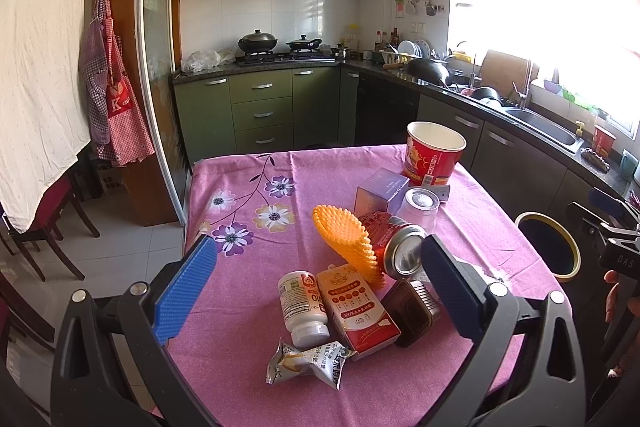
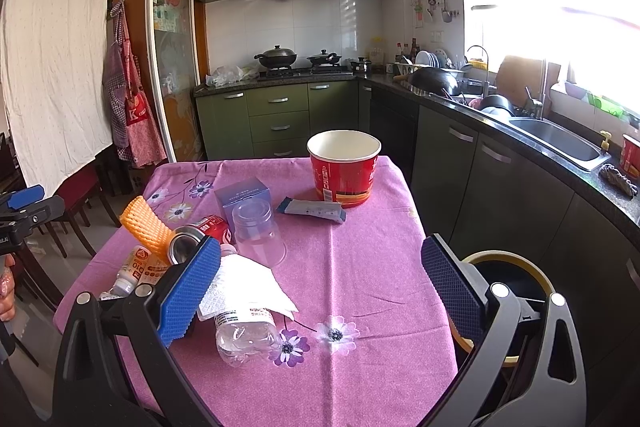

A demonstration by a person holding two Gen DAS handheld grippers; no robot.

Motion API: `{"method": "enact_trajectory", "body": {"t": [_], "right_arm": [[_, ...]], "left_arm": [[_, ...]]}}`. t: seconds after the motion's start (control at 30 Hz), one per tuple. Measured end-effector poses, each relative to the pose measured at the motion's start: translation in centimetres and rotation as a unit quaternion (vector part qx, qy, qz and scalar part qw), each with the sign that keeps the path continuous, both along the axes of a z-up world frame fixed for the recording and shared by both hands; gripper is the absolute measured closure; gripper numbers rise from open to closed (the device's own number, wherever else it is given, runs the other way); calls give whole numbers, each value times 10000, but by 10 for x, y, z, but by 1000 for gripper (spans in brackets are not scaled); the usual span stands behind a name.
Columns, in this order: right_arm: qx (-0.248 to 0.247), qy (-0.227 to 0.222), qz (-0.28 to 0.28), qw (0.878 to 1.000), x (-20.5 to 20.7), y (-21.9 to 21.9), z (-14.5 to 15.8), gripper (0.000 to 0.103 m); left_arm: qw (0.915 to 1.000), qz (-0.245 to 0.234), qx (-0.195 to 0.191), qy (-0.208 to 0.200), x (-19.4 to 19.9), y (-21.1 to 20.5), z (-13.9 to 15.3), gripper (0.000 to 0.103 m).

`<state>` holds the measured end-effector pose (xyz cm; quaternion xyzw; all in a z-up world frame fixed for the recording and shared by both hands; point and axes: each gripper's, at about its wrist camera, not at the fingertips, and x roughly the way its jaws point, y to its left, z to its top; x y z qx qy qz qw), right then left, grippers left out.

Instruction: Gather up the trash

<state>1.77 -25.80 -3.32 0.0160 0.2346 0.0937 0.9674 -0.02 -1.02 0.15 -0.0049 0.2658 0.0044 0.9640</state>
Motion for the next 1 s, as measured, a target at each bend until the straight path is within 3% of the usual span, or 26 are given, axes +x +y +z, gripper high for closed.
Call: {"method": "enact_trajectory", "body": {"t": [0.7,1.0], "right_arm": [[43,114,36,9999,6,-1,-5,4],[64,446,114,9989,52,-5,-4,4]], "left_arm": [[9999,-44,25,91,6,-2,-6,6],[9990,-246,-197,315,81,19,0,6]]}}
